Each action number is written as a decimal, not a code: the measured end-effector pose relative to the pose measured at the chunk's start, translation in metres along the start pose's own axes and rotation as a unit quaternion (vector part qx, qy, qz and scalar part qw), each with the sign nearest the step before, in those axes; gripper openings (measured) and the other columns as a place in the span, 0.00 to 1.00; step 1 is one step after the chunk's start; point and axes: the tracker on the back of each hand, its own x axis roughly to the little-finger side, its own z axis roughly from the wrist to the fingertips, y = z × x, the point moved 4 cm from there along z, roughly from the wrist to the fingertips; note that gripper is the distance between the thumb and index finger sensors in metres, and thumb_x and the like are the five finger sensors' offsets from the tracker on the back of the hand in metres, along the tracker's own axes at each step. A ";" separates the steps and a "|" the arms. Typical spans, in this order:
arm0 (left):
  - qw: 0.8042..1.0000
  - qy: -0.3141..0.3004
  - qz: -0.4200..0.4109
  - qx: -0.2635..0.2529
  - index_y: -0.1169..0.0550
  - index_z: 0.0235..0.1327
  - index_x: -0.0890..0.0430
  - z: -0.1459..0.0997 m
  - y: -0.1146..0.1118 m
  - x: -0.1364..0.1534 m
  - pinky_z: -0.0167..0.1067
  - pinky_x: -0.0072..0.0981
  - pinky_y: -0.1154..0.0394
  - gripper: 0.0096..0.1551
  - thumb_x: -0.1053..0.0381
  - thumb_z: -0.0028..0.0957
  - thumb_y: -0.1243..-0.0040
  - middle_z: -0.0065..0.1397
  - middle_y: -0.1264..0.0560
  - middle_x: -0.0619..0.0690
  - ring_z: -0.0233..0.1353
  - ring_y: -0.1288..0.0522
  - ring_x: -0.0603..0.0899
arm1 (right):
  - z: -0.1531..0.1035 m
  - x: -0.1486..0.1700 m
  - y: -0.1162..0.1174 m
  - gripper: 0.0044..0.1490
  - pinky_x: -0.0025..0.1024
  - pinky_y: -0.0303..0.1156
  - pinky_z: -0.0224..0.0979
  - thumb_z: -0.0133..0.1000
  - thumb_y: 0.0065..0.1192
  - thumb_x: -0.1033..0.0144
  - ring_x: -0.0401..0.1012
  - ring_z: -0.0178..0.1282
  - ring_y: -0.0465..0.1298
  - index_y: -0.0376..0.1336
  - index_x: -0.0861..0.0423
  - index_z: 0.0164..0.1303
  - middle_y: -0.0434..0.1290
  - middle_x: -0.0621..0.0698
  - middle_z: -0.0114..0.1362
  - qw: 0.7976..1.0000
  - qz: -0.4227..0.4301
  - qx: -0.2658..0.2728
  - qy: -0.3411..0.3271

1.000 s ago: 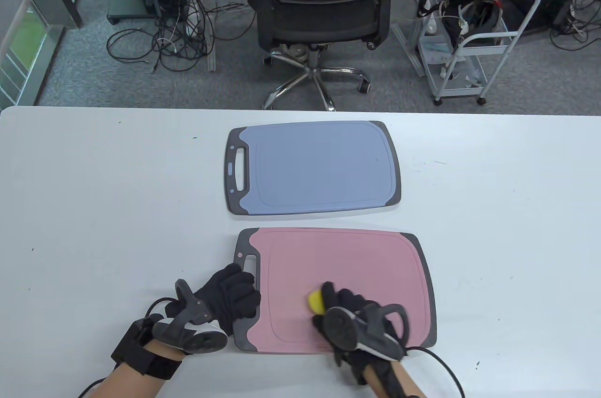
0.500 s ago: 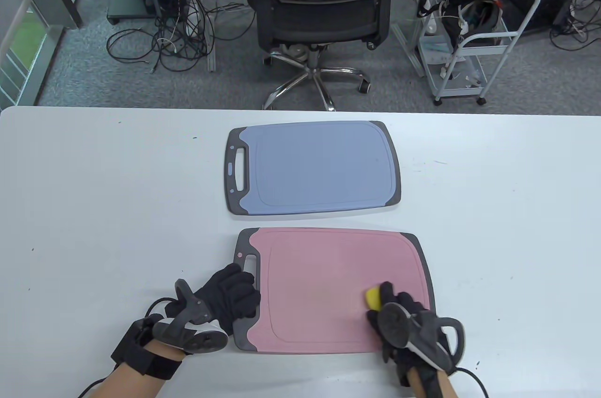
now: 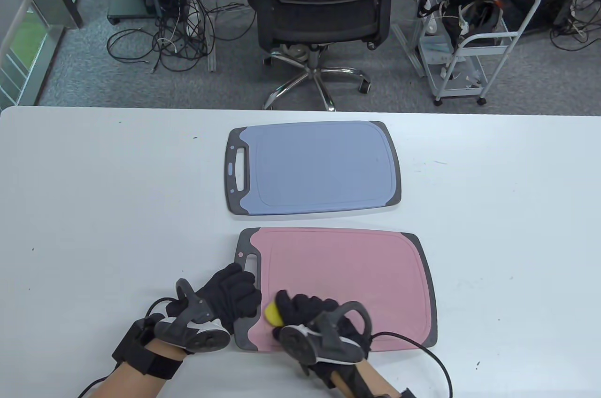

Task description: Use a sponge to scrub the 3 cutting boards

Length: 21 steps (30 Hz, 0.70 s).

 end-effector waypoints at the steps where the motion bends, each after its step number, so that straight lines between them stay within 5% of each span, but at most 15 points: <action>1: 1.000 0.000 0.000 0.000 0.31 0.63 0.48 0.000 0.000 0.000 0.76 0.61 0.36 0.25 0.44 0.60 0.33 0.67 0.27 0.44 0.77 0.29 0.57 | 0.004 -0.005 -0.002 0.47 0.42 0.76 0.56 0.53 0.55 0.39 0.40 0.47 0.78 0.59 0.60 0.75 0.72 0.55 0.60 1.000 -0.011 0.010 -0.002; 7: 1.000 0.002 0.001 0.001 0.32 0.64 0.47 0.001 0.000 0.000 0.76 0.61 0.36 0.25 0.43 0.61 0.33 0.68 0.28 0.44 0.77 0.29 0.57 | -0.046 0.082 0.013 0.46 0.42 0.75 0.58 0.54 0.54 0.38 0.41 0.48 0.77 0.57 0.53 0.77 0.71 0.53 0.63 0.990 0.004 -0.028 0.142; 11: 1.000 0.002 0.004 0.009 0.32 0.64 0.47 0.002 -0.001 -0.003 0.76 0.61 0.36 0.25 0.43 0.61 0.34 0.68 0.28 0.44 0.77 0.29 0.57 | -0.136 0.187 0.032 0.46 0.44 0.75 0.57 0.53 0.56 0.40 0.43 0.48 0.77 0.58 0.55 0.77 0.71 0.56 0.62 0.938 0.029 -0.047 0.343; 14: 1.000 0.002 0.000 0.011 0.33 0.65 0.47 0.002 -0.002 -0.002 0.76 0.61 0.37 0.25 0.43 0.61 0.34 0.68 0.28 0.44 0.77 0.30 0.57 | -0.179 0.228 0.038 0.46 0.45 0.75 0.56 0.54 0.57 0.41 0.43 0.47 0.77 0.58 0.57 0.77 0.72 0.57 0.61 0.900 0.026 -0.059 0.431; 17: 1.000 0.004 -0.002 0.011 0.33 0.65 0.47 0.002 -0.002 -0.001 0.76 0.61 0.37 0.25 0.44 0.61 0.34 0.68 0.29 0.44 0.78 0.30 0.57 | -0.164 0.216 0.036 0.46 0.46 0.75 0.55 0.54 0.58 0.43 0.44 0.46 0.78 0.59 0.61 0.75 0.72 0.59 0.60 0.910 0.026 -0.043 0.412; 21: 1.000 0.003 -0.001 0.011 0.33 0.65 0.47 0.002 -0.002 -0.002 0.76 0.61 0.37 0.25 0.44 0.61 0.34 0.68 0.28 0.44 0.77 0.30 0.57 | -0.082 0.132 0.022 0.46 0.45 0.75 0.56 0.54 0.57 0.41 0.43 0.47 0.77 0.58 0.59 0.76 0.71 0.58 0.61 0.973 0.047 -0.034 0.222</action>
